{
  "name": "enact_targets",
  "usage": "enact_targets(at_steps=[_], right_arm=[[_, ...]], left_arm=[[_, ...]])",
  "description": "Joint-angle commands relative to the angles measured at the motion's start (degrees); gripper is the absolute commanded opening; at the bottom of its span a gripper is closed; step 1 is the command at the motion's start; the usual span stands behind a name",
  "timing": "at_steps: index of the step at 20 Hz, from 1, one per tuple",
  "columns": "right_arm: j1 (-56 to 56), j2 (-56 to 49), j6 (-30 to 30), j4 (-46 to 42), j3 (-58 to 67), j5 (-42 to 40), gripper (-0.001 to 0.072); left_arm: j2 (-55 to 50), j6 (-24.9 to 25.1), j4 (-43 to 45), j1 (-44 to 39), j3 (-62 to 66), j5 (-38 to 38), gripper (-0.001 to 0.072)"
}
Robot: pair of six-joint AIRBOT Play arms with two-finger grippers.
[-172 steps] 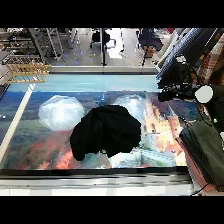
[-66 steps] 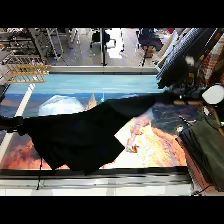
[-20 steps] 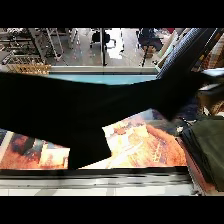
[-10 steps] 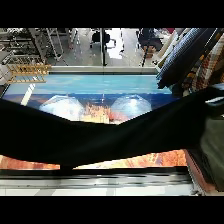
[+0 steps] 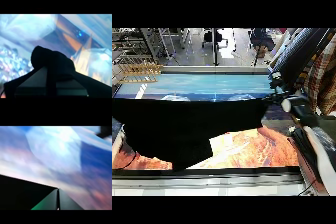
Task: Fold the clothes and pants, and hang the long-sleeved shirts on hangers.
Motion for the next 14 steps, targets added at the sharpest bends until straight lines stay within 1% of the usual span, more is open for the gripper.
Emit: enact_targets(at_steps=[1,2,3,5,7,8,9,10,12,13,14], right_arm=[[0.26,-14.29,2.91,6.73,6.23,-15.91,0.0252],[0.26,-15.04,2.91,8.94,8.02,-14.01,0.0478],[0.24,-14.71,2.89,10.99,9.53,-9.14,0.0565],[-0.24,-12.59,2.67,11.56,11.06,4.33,0.0562],[-0.7,-10.12,2.62,14.97,10.51,18.23,0.0561],[-0.98,-9.07,0.76,18.16,9.6,23.82,0.056],[-0.98,-7.89,-2.12,23.17,7.89,28.37,0.0504],[-0.96,-6.36,-6.01,29.92,5.22,31.52,0.049],[0.13,-2.84,-10.67,43.15,-2.27,34.93,0.0489],[1.77,-0.81,-12.17,48.02,-6.91,35.87,0.0489],[4.42,0.98,-12.68,50.66,-11.37,36.46,0.0489]], left_arm=[[-10.95,-1.99,-0.76,-5.68,3.17,-15.39,0.0343],[-12.0,-1.99,-0.55,-5.79,4.87,-15.3,0.062],[-12.22,-1.95,0.48,-5.29,6.36,-13.03,0.0708],[-11.56,-1.99,6.58,-2.38,9.05,-1.62,0.0708],[-10.51,-2.71,14.6,1.75,9.22,13.92,0.0696],[-10.47,-4.7,17.92,4.11,8.92,21.97,0.0695],[-10.43,-5.03,18.49,6.62,7.61,27.32,0.0665],[-10.4,-4.7,17.29,8.76,5.64,29.55,0.0603],[-10.36,-0.92,11.54,12.28,-0.04,30.29,0.0599],[-10.36,1.42,8.26,13.35,-3.1,30.16,0.0599],[-10.36,4.0,4.83,13.94,-6.38,29.38,0.06]])
